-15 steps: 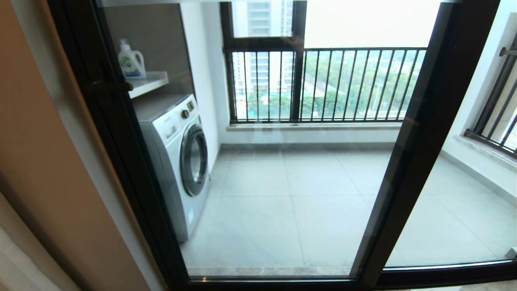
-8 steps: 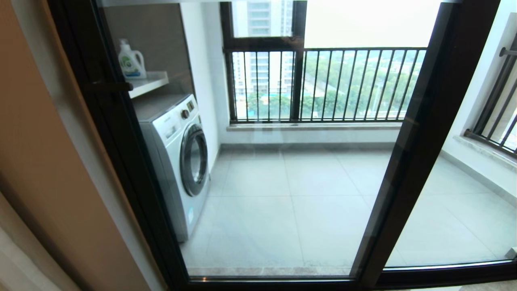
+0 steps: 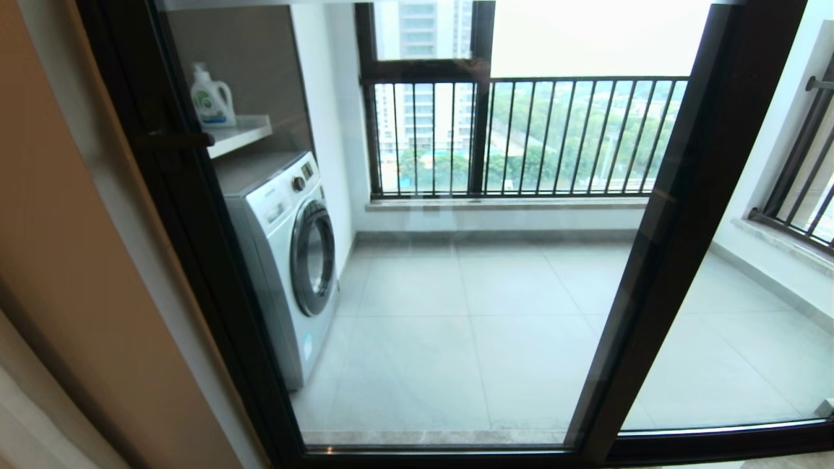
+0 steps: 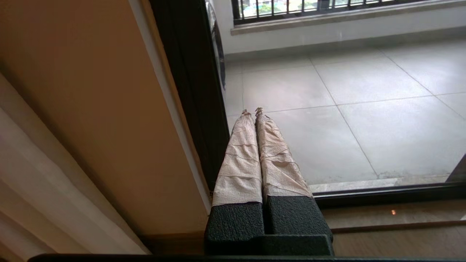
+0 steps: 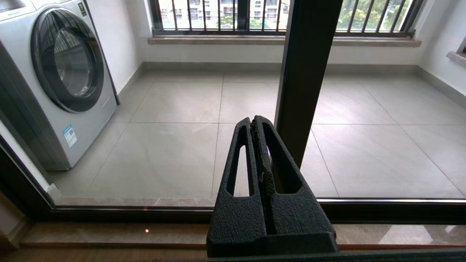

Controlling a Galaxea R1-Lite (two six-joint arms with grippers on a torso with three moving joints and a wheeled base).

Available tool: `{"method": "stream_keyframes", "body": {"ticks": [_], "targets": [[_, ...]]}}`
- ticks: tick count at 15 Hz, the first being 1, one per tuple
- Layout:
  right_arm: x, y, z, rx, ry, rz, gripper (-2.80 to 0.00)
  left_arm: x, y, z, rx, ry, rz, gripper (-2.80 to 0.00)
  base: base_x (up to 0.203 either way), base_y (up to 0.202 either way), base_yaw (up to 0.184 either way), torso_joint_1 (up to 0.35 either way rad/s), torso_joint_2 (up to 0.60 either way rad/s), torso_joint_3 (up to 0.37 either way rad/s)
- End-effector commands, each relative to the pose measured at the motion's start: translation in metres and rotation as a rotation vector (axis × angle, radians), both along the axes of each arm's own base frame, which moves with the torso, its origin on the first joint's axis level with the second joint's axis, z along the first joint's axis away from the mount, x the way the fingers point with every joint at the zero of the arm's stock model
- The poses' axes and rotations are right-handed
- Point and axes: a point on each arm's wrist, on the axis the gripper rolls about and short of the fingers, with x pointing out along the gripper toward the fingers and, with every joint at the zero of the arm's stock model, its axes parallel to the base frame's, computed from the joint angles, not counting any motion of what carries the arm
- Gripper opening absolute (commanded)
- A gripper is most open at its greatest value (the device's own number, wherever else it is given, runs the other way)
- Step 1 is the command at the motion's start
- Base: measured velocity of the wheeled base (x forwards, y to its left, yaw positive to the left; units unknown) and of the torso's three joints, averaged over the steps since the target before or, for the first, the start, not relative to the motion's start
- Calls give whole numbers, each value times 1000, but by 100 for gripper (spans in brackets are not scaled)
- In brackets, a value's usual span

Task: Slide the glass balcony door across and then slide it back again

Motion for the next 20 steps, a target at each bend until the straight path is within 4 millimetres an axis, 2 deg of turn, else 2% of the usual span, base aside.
{"method": "stream_keyframes", "body": {"ticks": [1, 3, 20], "targets": [[1, 0, -3, -1, 13, 1, -280, 0, 1, -1, -71, 5, 23, -280, 0, 0, 0, 0, 0, 0], [1, 0, -3, -1, 13, 1, -280, 0, 1, 0, -124, 4, 33, -280, 0, 0, 0, 0, 0, 0], [1, -1, -3, 40, 11, -25, -280, 0, 1, 0, -124, 2, 33, -280, 0, 0, 0, 0, 0, 0]]}}
